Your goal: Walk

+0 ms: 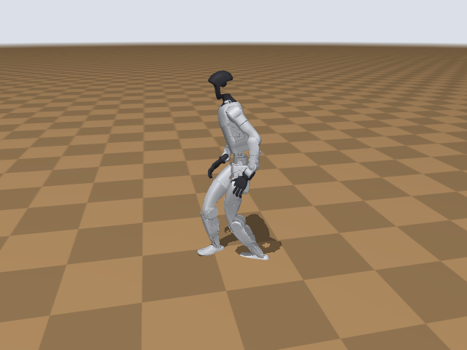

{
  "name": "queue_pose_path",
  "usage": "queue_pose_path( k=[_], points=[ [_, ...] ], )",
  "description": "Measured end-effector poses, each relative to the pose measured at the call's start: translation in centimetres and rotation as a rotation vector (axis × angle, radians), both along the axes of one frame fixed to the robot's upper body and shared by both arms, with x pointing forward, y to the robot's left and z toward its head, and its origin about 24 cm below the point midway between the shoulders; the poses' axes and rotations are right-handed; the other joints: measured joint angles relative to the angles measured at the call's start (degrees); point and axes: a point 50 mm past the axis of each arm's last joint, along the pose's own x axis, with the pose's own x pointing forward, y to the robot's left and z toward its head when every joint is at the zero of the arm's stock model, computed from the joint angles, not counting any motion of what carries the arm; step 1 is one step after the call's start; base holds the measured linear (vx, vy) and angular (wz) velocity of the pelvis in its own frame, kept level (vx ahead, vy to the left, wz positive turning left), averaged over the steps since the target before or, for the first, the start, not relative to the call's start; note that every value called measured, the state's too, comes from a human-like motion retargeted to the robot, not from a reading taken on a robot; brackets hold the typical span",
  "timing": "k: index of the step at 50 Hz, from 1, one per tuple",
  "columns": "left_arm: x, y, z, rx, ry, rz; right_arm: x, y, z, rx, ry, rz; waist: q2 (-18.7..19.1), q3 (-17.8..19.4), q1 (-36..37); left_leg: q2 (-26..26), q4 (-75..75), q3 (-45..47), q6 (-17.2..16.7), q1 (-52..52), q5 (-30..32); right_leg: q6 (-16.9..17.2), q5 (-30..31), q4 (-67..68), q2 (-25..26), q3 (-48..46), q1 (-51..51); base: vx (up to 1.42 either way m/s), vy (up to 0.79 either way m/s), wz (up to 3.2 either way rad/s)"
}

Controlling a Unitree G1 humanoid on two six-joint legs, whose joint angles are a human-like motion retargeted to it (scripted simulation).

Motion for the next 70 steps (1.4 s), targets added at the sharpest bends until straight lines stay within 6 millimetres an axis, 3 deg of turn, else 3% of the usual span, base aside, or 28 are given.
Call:
queue_pose_path(
  k=[10, 15, 18, 20, 22, 25, 28, 30, 32, 35, 38, 40, 44, 50, 55, 60, 63, 65, 70],
  points=[
    [-4.0, -1.8, -2.3, -0.06, 0.292, 0.069, 1.8, 0.6, -2.5, -0.119, 0.11, -0.015, -3.57, -9.14, 4.02, -2.28, -8.24, -1.78, -2.45, 4.28, 8.77, -0.26, 1.53, -1.55, -7.19, -10.06, 1.96, 0.27, -0.2, -2.19],
    [-4.7, -2.0, -3.4, -0.068, 0.428, 0.081, 3.0, 1.7, -3.7, -0.102, 0.186, -0.094, -3.09, -15.54, 3.67, -2.45, -14.39, -9.08, -9.16, 5.62, 15.36, 0.47, 3.42, -8.15, -4.87, -12.14, 3.89, 0.29, -0.22, -3.92],
    [-5.1, -2.0, -3.7, -0.063, 0.479, 0.061, 2.6, 2.2, -4.3, -0.07, 0.241, -0.149, -2.46, -18.17, 1.84, -5.31, -10.59, -12.29, -14.38, 4.1, 16.02, 0.98, 2.0, -6.5, -3.25, -11.63, 3.88, 0.27, -0.14, -4.46],
    [-3.9, -0.9, -3.9, -0.044, 0.487, 0.046, 3.2, 2.9, -4.6, -0.028, 0.282, -0.19, -0.35, -20.4, 0.82, -2.1, -9.92, -12.96, -19.16, 3.33, 16.49, 0.18, 3.81, -13.02, -0.56, -11.67, 6.51, 0.3, -0.11, -4.65],
    [-3.4, -0.5, -3.9, -0.027, 0.486, 0.024, 2.2, 2.7, -5.2, -0.005, 0.339, -0.237, 0.77, -21.11, -1.12, -0.95, -3.1, -8.39, -21.43, 1.76, 20.44, -0.97, 1.55, -11.45, -0.55, -12.12, 6.88, 0.28, 0.01, -4.11],
    [-1.5, 1.0, -3.8, 0.014, 0.46, 0.006, 1.1, 2.1, -5.7, 0.04, 0.426, -0.318, 2.73, -21.23, -3.61, 5.1, 13.21, 2.87, -21.43, -3.84, 31.31, -3.1, -0.83, -11.35, 0.32, -12.58, 8.49, 0.24, 0.08, -3.52],
    [0.5, 2.1, -3.5, 0.041, 0.42, 0.015, 0.0, 1.0, -6.1, 0.065, 0.498, -0.402, 3.96, -21.1, -5.26, 9.44, 26.59, 8.82, -21.43, -10.2, 34.95, -4.31, -2.31, -9.78, 1.84, -12.16, 8.57, 0.2, 0.09, -2.89],
    [2.0, 2.9, -3.2, 0.056, 0.392, 0.03, -0.6, 0.4, -6.3, 0.085, 0.539, -0.456, 4.17, -21.2, -5.65, 13.67, 35.09, 11.17, -21.43, -15.35, 33.91, -5.01, -2.35, -9.8, 3.4, -11.46, 8.61, 0.19, -0.01, -2.51],
    [3.3, 3.7, -2.9, 0.063, 0.371, 0.052, -1.0, 0.0, -6.5, 0.108, 0.579, -0.505, 4.15, -21.56, -5.33, 19.52, 43.09, 12.42, -19.89, -20.9, 29.44, -5.54, -1.81, -10.68, 5.48, -10.39, 8.8, 0.19, -0.05, -2.23],
    [5.8, 5.1, -2.2, 0.063, 0.341, 0.09, -0.9, -0.4, -6.6, 0.155, 0.625, -0.567, 3.81, -23.25, -3.42, 28.54, 51.61, 14.71, -12.45, -31.26, 21.85, -5.16, 2.03, -19.02, 7.06, -7.51, 10.87, 0.23, 0.06, -1.93],
    [6.2, 5.4, -2.1, 0.042, 0.339, 0.138, -1.7, -0.4, -6.8, 0.174, 0.668, -0.593, 1.52, -23.53, -2.87, 31.26, 52.66, 15.95, -7.23, -38.07, 15.97, -4.54, 0.87, -18.96, 6.03, -5.93, 11.93, 0.27, 0.09, -1.22],
    [5.9, 5.4, -2.2, 0.026, 0.348, 0.172, -2.4, -0.3, -7.1, 0.179, 0.697, -0.597, 0.79, -23.52, -2.12, 32.24, 50.44, 16.07, -5.55, -41.64, 13.02, -4.25, -0.42, -17.1, 6.49, -5.46, 12.11, 0.3, 0.12, -0.93],
    [5.7, 5.8, -2.3, 0.007, 0.362, 0.223, -2.1, 0.5, -7.2, 0.206, 0.716, -0.566, -3.8, -23.73, -2.25, 28.81, 35.9, 18.88, -4.56, -45.28, 11.74, -2.97, -2.99, -18.26, 1.78, -3.58, 14.72, 0.34, 0.15, -0.47],
    [5.0, 5.4, -2.7, 0.002, 0.401, 0.237, -1.3, 1.8, -7.1, 0.187, 0.72, -0.456, -7.98, -24.99, -3.63, 22.67, 7.3, 21.77, -6.85, -44.39, 14.34, -1.87, -7.6, -16.8, -3.98, -3.54, 16.77, 0.33, 0.15, -0.08],
    [4.0, 5.0, -3.1, 0.009, 0.434, 0.223, -0.4, 2.3, -6.9, 0.148, 0.694, -0.38, -9.04, -26.89, -4.13, 20.5, 1.16, 23.47, -7.12, -44.24, 15.75, -1.9, -11.94, -10.14, -4.72, -3.97, 16.2, 0.34, 0.14, 0.01],
    [3.3, 5.0, -3.3, 0.025, 0.46, 0.223, 0.4, 2.5, -6.6, 0.125, 0.661, -0.344, -12.21, -28.22, -4.98, 16.67, 1.15, 26.37, -4.71, -40.62, 16.56, -0.06, -13.56, -3.14, -10.52, -9.69, 16.52, 0.41, 0.12, 0.05],
    [3.0, 5.1, -3.4, 0.04, 0.468, 0.226, 1.1, 2.5, -6.3, 0.126, 0.638, -0.336, -14.45, -28.26, -6.38, 12.92, 0.61, 27.44, -2.41, -37.43, 14.66, 3.13, -11.59, 3.82, -14.3, -10.61, 16.81, 0.42, 0.12, 0.27],
    [3.5, 5.4, -3.3, 0.053, 0.46, 0.228, 2.2, 2.6, -5.9, 0.137, 0.612, -0.329, -17.66, -26.09, -7.61, 7.79, -5.94, 28.45, -0.83, -30.62, 15.68, 5.48, -8.06, 10.57, -20.79, -12.44, 17.69, 0.41, 0.11, 0.24],
    [3.5, 5.6, -3.3, 0.093, 0.46, 0.192, 3.5, 2.9, -5.2, 0.164, 0.565, -0.307, -19.2, -25.92, -10.31, 3.82, -6.14, 29.17, 1.11, -26.46, 12.0, 6.33, 1.74, 30.29, -28.16, -15.72, 9.52, 0.37, 0.08, 0.04]
  ],
)
